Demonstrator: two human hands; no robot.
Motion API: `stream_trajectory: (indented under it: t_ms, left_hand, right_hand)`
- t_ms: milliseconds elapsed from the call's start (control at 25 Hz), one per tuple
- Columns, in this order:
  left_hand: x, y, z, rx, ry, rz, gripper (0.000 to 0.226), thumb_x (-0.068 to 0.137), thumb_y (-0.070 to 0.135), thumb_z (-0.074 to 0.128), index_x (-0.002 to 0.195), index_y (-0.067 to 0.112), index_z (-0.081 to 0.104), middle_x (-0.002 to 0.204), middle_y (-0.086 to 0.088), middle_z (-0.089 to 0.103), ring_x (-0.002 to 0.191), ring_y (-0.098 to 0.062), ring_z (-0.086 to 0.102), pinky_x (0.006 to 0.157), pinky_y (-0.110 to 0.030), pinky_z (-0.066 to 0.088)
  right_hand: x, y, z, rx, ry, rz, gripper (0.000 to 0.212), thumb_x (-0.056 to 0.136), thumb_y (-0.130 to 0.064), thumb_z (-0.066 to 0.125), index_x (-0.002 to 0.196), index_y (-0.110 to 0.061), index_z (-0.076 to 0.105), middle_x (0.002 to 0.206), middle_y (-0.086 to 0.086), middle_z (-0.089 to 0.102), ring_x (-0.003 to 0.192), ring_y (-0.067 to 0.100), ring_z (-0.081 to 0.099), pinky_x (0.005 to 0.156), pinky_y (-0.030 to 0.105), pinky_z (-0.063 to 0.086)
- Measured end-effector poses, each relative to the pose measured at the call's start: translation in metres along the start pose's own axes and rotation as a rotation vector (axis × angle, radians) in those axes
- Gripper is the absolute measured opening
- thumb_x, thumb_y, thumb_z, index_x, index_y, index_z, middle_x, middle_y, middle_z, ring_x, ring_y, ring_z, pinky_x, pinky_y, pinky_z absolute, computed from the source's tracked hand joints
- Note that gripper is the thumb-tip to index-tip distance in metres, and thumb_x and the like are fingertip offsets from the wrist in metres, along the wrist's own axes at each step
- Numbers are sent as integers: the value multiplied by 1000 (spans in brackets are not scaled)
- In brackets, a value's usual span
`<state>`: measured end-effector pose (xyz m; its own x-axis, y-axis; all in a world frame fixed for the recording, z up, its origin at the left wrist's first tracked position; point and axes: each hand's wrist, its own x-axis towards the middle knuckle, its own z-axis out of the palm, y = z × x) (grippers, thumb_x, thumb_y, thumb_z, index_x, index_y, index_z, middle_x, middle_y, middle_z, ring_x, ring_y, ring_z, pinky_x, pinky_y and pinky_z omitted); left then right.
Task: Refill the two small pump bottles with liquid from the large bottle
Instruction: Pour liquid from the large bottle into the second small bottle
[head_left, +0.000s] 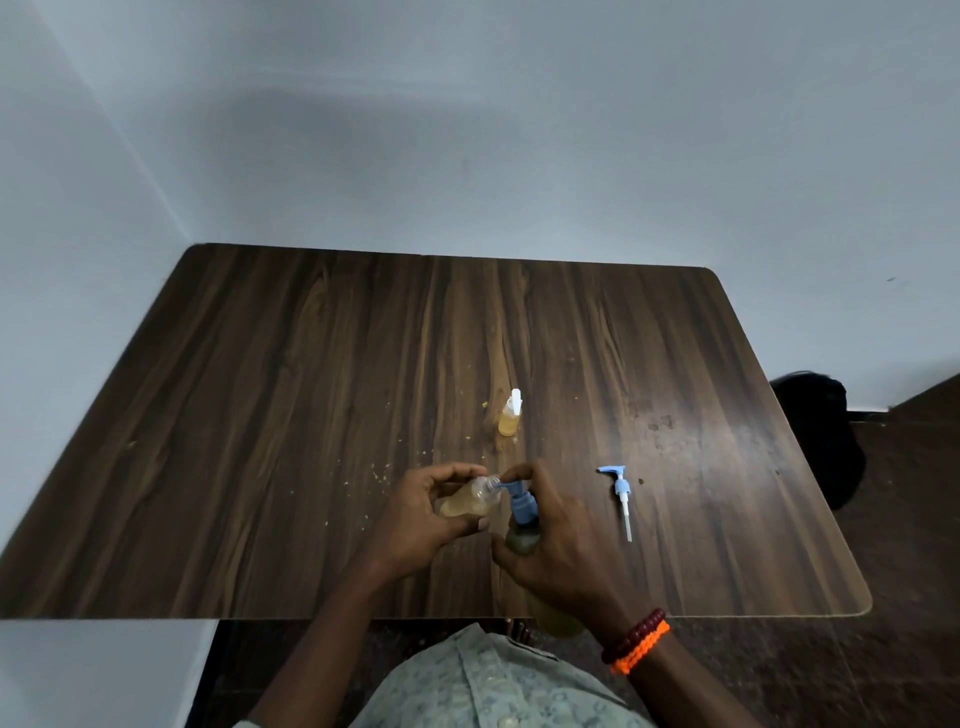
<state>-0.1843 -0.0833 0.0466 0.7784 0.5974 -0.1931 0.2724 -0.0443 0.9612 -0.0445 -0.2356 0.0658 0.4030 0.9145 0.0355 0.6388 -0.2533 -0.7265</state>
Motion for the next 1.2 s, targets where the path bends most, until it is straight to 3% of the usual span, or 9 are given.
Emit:
stream_trajectory:
  t_ms: [80, 240, 480, 680, 760, 920, 1200]
  left_hand:
    - [0, 0, 1, 1, -2, -3, 51, 75, 4, 91, 118, 26, 75, 117, 9, 78, 112, -6, 72, 94, -27, 61]
    - [1, 2, -4, -2, 22, 10, 51, 76, 6, 91, 121, 23, 74, 118, 8, 78, 112, -6, 72, 98, -31, 60]
    - [-1, 2, 1, 2, 4, -18, 52, 74, 5, 92, 119, 24, 75, 117, 7, 78, 113, -7, 72, 101, -39, 61]
    - [0, 4, -3, -6, 18, -3, 51, 75, 6, 91, 120, 23, 75, 116, 14, 78, 112, -5, 72, 100, -34, 60]
    - [1, 4, -4, 3, 20, 1, 51, 75, 7, 92, 120, 24, 75, 116, 14, 78, 112, -5, 72, 99, -34, 60]
    - [0, 2, 0, 2, 10, -12, 51, 73, 5, 93, 116, 26, 76, 115, 11, 79, 112, -5, 73, 99, -35, 62]
    - [1, 2, -4, -19, 23, -6, 52, 75, 4, 91, 123, 19, 74, 120, 5, 78, 115, -9, 72, 100, -34, 61]
  right_hand:
    - [1, 1, 1, 35, 20, 2, 54, 84, -40, 78, 125, -41, 43, 81, -8, 67, 68, 9, 66, 60, 28, 58]
    - [0, 4, -1, -14, -21, -23, 74, 83, -40, 79, 140, -48, 32, 88, -5, 68, 70, 10, 66, 63, 26, 58]
    - [1, 4, 0, 34, -8, 1, 52, 84, -41, 76, 123, -45, 41, 83, -1, 69, 68, 13, 68, 60, 35, 59]
    - [-1, 6, -1, -32, -24, -24, 71, 85, -44, 76, 141, -47, 32, 95, -8, 68, 74, 8, 67, 67, 25, 59]
    - [-2, 7, -1, -36, -13, -23, 70, 85, -44, 77, 139, -47, 33, 97, -5, 70, 78, 9, 68, 70, 26, 59]
    - [1, 4, 1, 25, 16, 2, 51, 85, -41, 77, 123, -44, 43, 84, -2, 70, 70, 12, 68, 61, 37, 59]
    - [-1, 2, 1, -3, 31, -19, 67, 87, -45, 75, 141, -44, 36, 97, -4, 71, 79, 9, 69, 71, 30, 60]
